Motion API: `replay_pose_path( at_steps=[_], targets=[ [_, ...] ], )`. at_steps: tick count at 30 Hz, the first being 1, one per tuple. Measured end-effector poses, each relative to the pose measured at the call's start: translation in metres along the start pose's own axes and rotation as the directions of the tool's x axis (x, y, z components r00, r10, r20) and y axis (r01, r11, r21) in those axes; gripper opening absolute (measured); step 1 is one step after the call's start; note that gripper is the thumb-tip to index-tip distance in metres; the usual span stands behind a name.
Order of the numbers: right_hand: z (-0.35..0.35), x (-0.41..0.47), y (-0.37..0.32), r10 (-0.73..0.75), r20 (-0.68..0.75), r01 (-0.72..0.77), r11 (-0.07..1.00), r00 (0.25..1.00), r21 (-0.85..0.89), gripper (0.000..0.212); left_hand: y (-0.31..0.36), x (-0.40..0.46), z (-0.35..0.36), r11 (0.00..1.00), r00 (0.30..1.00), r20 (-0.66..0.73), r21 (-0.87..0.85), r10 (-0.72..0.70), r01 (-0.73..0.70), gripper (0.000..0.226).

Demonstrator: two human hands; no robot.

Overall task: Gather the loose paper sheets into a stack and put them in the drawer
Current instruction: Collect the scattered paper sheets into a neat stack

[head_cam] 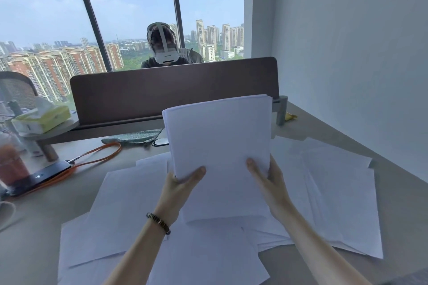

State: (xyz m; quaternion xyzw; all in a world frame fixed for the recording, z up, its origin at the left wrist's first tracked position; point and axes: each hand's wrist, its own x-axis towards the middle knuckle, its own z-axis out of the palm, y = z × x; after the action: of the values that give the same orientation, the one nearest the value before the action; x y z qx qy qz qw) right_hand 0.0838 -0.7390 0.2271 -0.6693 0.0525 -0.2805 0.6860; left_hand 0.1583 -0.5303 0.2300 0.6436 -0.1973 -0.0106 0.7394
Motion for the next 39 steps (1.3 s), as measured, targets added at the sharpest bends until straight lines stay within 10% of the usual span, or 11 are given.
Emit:
replay_pose_path(
  at_steps=[18, 23, 27, 35, 39],
  targets=[
    [-0.014, 0.009, -0.006, 0.171, -0.021, -0.159, 0.858, 0.985, -0.488, 0.033, -0.02, 0.024, -0.018, 0.946, 0.948, -0.003, 0.048, -0.319, 0.319, 0.029],
    [-0.062, 0.022, 0.016, 0.289, -0.233, -0.283, 0.144, 0.928, -0.948, 0.061, -0.037, 0.017, -0.029, 0.834, 0.834, -0.052, 0.016, -0.55, 0.551, 0.014],
    [-0.095, 0.025, 0.033, 0.433, -0.357, -0.347, -0.104, 0.828, -0.932, 0.079, -0.042, 0.011, -0.031, 0.781, 0.784, -0.058, 0.066, -0.618, 0.621, 0.012],
    [-0.08, 0.018, 0.042, 0.319, -0.157, -0.201, 0.108, 0.935, -0.974, 0.075, -0.048, 0.013, -0.034, 0.757, 0.783, -0.063, 0.218, -0.619, 0.616, 0.029],
    [-0.094, 0.023, 0.043, 0.369, -0.282, -0.299, -0.01, 0.886, -0.954, 0.083, -0.056, 0.015, -0.042, 0.749, 0.778, -0.052, 0.237, -0.626, 0.619, 0.048]
  ],
)
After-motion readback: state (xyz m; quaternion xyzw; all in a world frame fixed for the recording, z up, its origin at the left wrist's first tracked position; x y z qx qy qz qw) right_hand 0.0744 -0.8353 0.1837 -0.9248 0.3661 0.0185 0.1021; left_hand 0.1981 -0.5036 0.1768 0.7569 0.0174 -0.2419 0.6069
